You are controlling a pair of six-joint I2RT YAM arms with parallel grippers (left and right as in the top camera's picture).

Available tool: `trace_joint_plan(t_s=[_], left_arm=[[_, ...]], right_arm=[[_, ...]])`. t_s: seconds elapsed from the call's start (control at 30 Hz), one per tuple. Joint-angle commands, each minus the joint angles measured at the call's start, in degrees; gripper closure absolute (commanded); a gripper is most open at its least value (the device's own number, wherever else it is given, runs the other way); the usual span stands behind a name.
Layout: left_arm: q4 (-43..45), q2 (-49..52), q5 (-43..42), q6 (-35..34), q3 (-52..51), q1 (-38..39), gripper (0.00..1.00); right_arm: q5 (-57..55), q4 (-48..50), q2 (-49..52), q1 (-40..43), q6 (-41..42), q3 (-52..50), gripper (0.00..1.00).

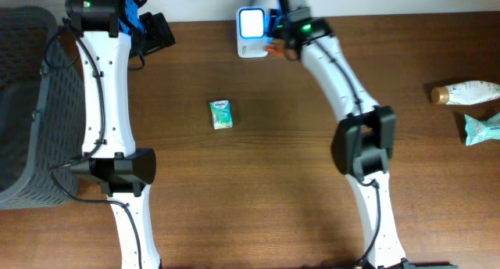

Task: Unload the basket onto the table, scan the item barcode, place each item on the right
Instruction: 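Carry the red bag to the right edge and release it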

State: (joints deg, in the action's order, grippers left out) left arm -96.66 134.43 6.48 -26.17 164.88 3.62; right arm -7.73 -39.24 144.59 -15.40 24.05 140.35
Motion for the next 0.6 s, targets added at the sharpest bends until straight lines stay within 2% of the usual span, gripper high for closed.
trace_joint_plan(t_s=[0.0,0.1,0.17,0.27,0.4,0.57], left_arm=[[-0.07,-0.31,0.66,0.09,0.17,-0.04,0.01],[-0.07,-0.31,0.66,0.09,0.17,-0.04,0.01],[-0.07,-0.31,0.66,0.11,0.17,-0.04,0.01],[-0.07,-0.31,0.66,0.09,0.17,-0.04,0.01],[-0.07,-0.31,0.66,0.09,0.17,-0.04,0.01],[-0.07,-0.31,0.66,0.09,0.17,-0.04,0.01]], right_arm=[[-21.35,-10.45,-9.79,7.48,2.97,0.35,0.96],[-32.41,-21.42,-11.17,13.86,9.09,0.35,0.96],[-32.68,-27.63,-10.99,19.28,11.45,0.31,0.96],[-27.98,-36.09,-9.77,27.74,20.22,0.07,0.96],[-18.38,-38.40,-8.85,36.44,23.43,-2.19,0.96],[-14.75,-34.84,-8.85,43.43,23.45,-8.00,0.96]])
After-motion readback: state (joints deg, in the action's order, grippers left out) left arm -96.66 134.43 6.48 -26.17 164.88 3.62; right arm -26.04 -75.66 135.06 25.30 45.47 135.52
